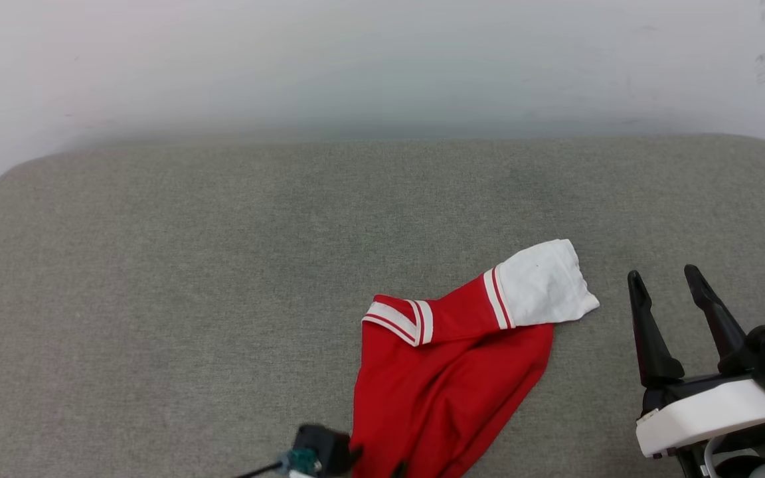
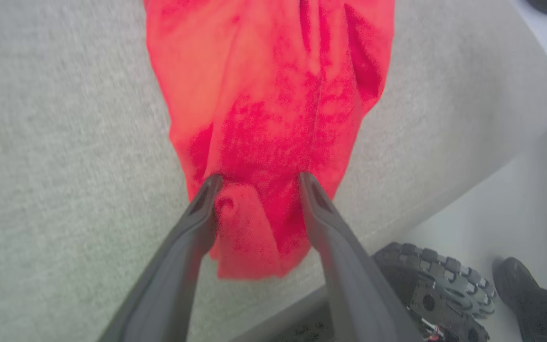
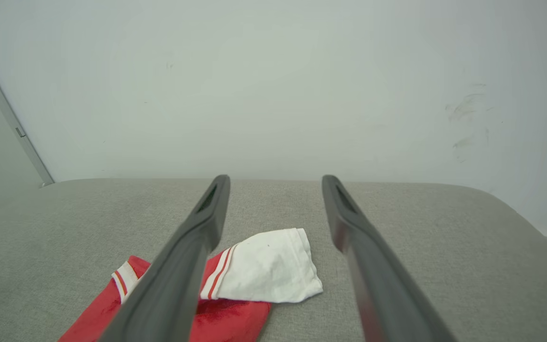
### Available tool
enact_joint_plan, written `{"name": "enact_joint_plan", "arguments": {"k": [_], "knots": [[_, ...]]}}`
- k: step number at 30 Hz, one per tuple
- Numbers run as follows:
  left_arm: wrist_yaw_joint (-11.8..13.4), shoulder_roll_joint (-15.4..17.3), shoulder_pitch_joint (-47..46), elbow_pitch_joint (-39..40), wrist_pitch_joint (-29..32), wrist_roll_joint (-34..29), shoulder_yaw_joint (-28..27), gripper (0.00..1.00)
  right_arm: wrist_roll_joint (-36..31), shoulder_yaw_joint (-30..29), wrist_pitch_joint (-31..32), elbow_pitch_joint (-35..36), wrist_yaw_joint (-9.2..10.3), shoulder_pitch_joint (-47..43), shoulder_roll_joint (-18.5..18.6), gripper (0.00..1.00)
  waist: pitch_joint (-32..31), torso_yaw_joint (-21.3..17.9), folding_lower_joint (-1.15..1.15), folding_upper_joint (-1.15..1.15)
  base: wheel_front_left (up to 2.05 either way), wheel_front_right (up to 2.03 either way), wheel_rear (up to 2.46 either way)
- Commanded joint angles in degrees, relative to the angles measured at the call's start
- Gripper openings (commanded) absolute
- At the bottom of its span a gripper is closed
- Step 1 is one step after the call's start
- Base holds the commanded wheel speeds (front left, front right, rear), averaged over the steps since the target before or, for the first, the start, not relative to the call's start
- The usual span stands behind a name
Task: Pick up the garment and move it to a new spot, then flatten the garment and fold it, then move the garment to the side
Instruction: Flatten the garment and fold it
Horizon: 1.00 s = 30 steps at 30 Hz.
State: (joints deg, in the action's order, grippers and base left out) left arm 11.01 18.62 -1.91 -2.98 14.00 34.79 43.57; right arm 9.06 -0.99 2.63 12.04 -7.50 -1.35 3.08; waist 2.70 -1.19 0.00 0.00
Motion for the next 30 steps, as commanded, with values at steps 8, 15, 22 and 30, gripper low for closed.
{"name": "enact_joint_plan", "arguments": {"k": [8, 15, 22, 30], "knots": [[3.4, 1.2, -6.2, 3.0, -10.6, -4.0, -7.2, 1.0, -0.2, 0.0, 0.6, 0.8, 0.02, -0.8, -0.3, 1.0, -0.7, -0.1, 0.0, 0.0, 0.0, 0.0, 0.0], [2.7, 2.8, -12.8, -0.1, -8.5, -3.3, -10.1, 1.0, -0.3, -0.2, 0.7, 1.4, 0.02, 0.3, -0.3, 1.0, 1.6, -1.0, 0.0, 0.0, 0.0, 0.0, 0.0], [-3.4, 3.3, -22.8, -7.6, -0.8, -1.0, -8.9, 1.0, 0.2, -0.9, 0.0, 1.1, 0.02, 2.5, -0.3, 1.0, 6.9, -3.2, 0.0, 0.0, 0.0, 0.0, 0.0], [-9.3, 2.5, -30.4, -15.8, 10.1, -0.2, -3.9, 1.0, 0.8, -1.0, -1.1, -0.4, 0.02, 4.4, -0.3, 1.0, 11.3, -5.4, 0.0, 0.0, 0.0, 0.0, 0.0]]}}
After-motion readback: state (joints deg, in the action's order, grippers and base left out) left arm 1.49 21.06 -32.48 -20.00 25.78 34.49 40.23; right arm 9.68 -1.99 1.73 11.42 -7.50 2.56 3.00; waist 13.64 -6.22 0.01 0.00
